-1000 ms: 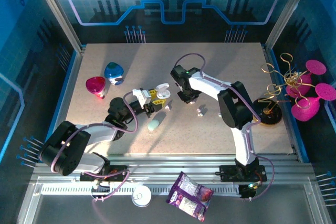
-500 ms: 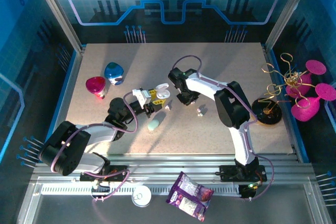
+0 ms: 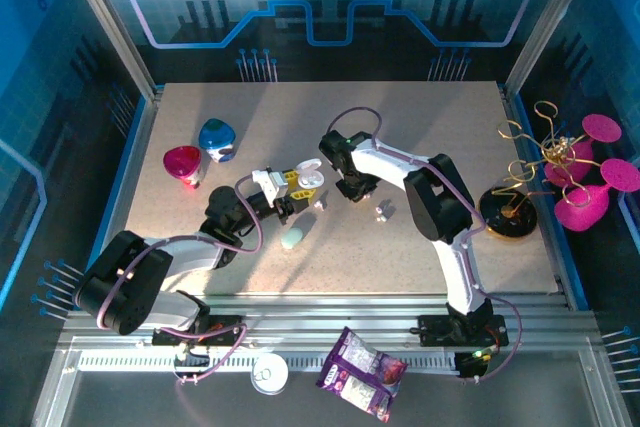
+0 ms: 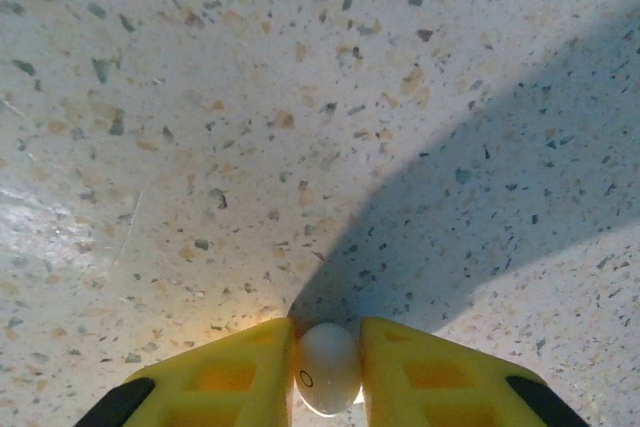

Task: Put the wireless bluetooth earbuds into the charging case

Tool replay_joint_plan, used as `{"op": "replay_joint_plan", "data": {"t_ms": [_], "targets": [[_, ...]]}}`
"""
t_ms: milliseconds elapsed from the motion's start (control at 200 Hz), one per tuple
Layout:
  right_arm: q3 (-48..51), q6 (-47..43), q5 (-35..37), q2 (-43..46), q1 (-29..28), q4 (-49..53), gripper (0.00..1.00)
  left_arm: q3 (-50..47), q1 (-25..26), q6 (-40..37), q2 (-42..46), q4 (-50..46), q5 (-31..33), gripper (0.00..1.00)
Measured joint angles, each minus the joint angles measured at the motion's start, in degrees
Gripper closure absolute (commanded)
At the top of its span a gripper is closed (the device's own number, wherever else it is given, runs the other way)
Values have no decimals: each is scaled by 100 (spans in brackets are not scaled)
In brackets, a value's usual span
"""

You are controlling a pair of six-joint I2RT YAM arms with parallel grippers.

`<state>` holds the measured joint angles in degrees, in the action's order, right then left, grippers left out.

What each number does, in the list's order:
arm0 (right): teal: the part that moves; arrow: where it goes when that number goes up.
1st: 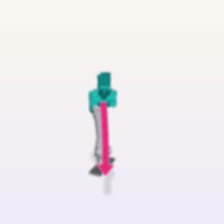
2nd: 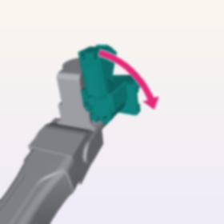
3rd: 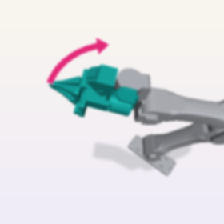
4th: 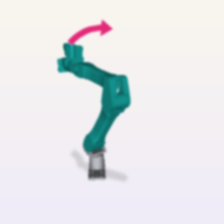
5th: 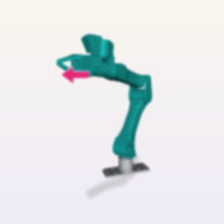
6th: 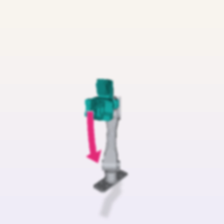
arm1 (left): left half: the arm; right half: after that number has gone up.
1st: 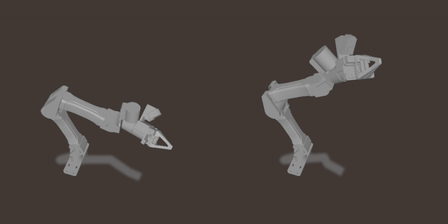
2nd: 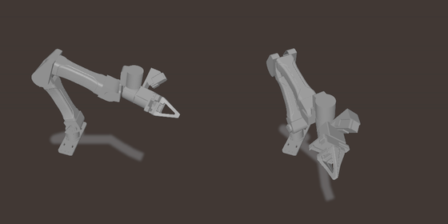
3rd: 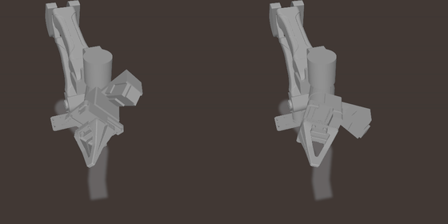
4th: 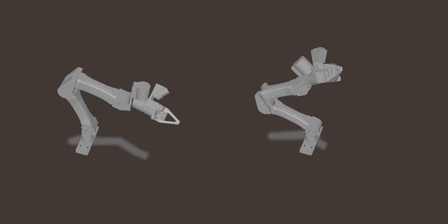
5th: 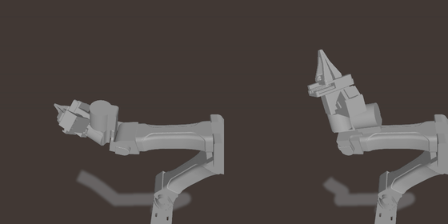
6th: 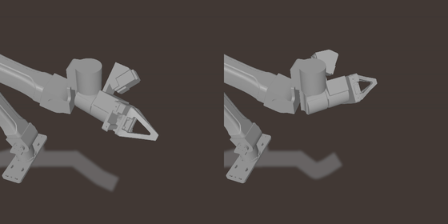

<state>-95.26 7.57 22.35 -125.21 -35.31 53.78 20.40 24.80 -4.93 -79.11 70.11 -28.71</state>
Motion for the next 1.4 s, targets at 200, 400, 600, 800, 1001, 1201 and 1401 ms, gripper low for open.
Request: {"op": "replay_joint_plan", "data": {"t_ms": [200, 400, 600, 800, 1001, 1201, 1401], "targets": [[-31, -15, 20, -7, -2, 42, 84, 0, 0, 0, 0, 0, 0, 66], [299, -11, -192, 376, 68, -129, 83, 0, -11, 31, -52, 140, 2, 66], [887, 31, -780, 1628, 361, -437, 83, 0, -125, 319, -354, 535, -22, 67], [1491, 166, -2107, 3012, 872, -892, 83, 13, -162, 505, -385, 601, -133, 67], [1864, 400, -4015, 3834, 1095, -1419, 82, 85, -166, 522, -400, 608, -319, 67], [2098, 616, -5534, 4262, 964, -2164, 82, 111, -177, 527, -437, 599, -614, 67], [2144, 752, -6369, 4343, 616, -2852, 82, 238, -181, 658, -437, 579, -828, 67]]}}
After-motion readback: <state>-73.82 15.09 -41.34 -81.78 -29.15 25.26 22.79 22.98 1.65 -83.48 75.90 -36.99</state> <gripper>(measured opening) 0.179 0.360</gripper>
